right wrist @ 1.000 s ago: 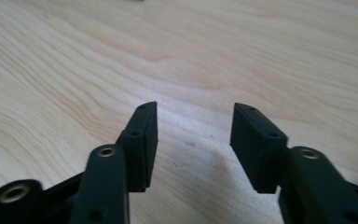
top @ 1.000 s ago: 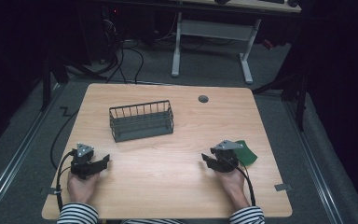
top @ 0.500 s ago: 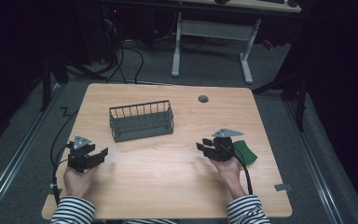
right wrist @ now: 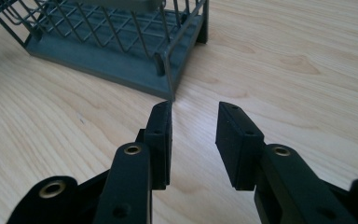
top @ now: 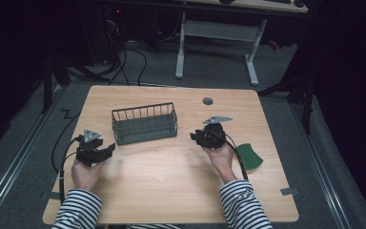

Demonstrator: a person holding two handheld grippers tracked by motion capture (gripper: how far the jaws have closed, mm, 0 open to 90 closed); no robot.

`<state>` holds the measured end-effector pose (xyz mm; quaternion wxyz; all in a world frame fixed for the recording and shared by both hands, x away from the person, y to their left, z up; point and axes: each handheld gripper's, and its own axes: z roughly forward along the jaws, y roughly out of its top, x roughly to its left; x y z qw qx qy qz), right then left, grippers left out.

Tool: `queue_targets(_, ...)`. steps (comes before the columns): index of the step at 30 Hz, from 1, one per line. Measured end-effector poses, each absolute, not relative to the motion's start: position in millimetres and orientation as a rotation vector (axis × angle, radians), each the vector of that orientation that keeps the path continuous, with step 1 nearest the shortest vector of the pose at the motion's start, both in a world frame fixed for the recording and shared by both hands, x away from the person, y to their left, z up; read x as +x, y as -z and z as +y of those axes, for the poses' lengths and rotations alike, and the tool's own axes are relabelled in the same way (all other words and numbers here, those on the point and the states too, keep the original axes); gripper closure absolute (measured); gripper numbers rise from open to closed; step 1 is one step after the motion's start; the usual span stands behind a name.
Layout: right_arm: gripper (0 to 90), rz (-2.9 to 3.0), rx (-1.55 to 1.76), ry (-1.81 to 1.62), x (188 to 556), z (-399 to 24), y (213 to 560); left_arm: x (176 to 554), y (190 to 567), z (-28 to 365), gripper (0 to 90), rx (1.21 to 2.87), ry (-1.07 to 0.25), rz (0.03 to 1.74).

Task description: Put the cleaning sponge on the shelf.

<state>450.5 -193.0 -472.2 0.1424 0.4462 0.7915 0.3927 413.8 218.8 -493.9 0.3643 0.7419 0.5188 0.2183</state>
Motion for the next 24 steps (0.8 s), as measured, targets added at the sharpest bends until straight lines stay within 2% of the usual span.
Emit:
queue_targets(11, 67.9, 2.358, 1.277, -1.016, 491.7, -141.7, 476.5, 425.5, 506.3, 217.9, 55.0, 1.883, -0.56, 1.347)
queue_targets(18, 69.3, 2.369, 1.298, -0.946, 501.2, -131.7, 485.5, 429.6, 509.9, 218.9, 59.4, 1.868, -0.537, 1.342)
queue_targets(24, 74.1, 2.376, 1.314, -0.921, 506.0, -126.2, 491.9, 430.9, 511.5, 217.6, 64.2, 1.86, -0.518, 1.323)
